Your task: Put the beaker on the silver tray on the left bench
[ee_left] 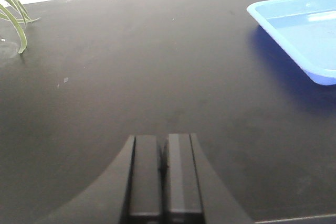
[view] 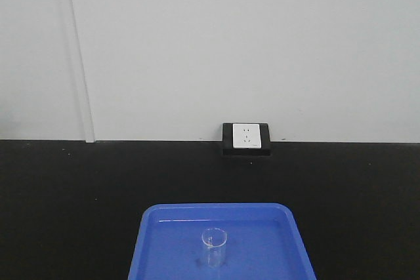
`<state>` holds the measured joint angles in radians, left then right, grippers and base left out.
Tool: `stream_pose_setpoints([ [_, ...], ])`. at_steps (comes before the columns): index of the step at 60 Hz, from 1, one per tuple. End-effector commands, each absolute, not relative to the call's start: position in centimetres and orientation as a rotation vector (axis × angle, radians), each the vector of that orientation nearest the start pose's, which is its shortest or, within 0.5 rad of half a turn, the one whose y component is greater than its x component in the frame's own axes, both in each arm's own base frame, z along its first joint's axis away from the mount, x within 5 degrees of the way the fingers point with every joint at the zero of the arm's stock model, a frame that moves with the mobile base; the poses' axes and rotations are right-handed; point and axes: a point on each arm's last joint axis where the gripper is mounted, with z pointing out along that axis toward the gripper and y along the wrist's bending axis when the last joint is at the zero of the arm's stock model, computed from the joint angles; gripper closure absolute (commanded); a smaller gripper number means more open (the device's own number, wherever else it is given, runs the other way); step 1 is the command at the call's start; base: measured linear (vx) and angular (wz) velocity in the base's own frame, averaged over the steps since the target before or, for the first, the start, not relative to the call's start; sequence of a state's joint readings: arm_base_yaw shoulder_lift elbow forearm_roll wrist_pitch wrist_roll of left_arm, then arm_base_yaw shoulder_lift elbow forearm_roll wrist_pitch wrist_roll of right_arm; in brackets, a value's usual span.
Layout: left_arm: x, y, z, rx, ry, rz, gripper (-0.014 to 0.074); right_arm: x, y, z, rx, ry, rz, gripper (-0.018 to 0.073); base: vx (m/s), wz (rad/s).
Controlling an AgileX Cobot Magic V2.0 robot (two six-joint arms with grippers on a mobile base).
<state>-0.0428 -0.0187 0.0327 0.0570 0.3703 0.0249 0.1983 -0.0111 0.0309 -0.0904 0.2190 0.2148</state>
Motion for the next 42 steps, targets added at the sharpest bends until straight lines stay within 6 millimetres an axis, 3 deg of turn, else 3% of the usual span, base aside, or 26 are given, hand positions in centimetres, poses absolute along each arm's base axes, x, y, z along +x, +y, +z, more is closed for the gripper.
stream_pose_setpoints([
  [1, 5.4, -0.1, 17.0, 0.101, 1.802, 0.032, 0.0595, 5.5, 0.9, 19.0, -0.055, 1.636, 0.222, 0.0571, 0.00, 0.00],
  [11, 5.4, -0.1, 17.0, 0.101, 1.802, 0.032, 0.0595, 5.5, 1.0, 19.1, -0.055, 1.619, 0.225, 0.0571, 0.00, 0.00],
  [16, 5.4, -0.1, 17.0, 0.101, 1.802, 0.032, 0.0595, 5.5, 1.0, 20.0, -0.085, 1.527, 0.211, 0.0571, 0.00, 0.00],
  [25, 5.4, -0.1, 17.0, 0.101, 1.802, 0.032, 0.0595, 4.7, 1.1, 24.4, -0.107, 1.233, 0.228, 0.0571, 0.00, 0.00],
  [31, 5.4, -0.1, 17.0, 0.101, 1.802, 0.032, 0.0595, 4.9, 1.2, 27.0, -0.129, 1.208, 0.197, 0.0571, 0.00, 0.00],
  [37, 5.4, -0.1, 17.0, 0.101, 1.802, 0.032, 0.0595, 6.6, 1.5, 29.9, -0.203, 1.243, 0.100, 0.0571, 0.00, 0.00],
  [42, 5.4, -0.1, 17.0, 0.101, 1.802, 0.032, 0.0595, 9.8, 2.2, 32.2, -0.251, 1.306, 0.054, 0.0571, 0.00, 0.00],
])
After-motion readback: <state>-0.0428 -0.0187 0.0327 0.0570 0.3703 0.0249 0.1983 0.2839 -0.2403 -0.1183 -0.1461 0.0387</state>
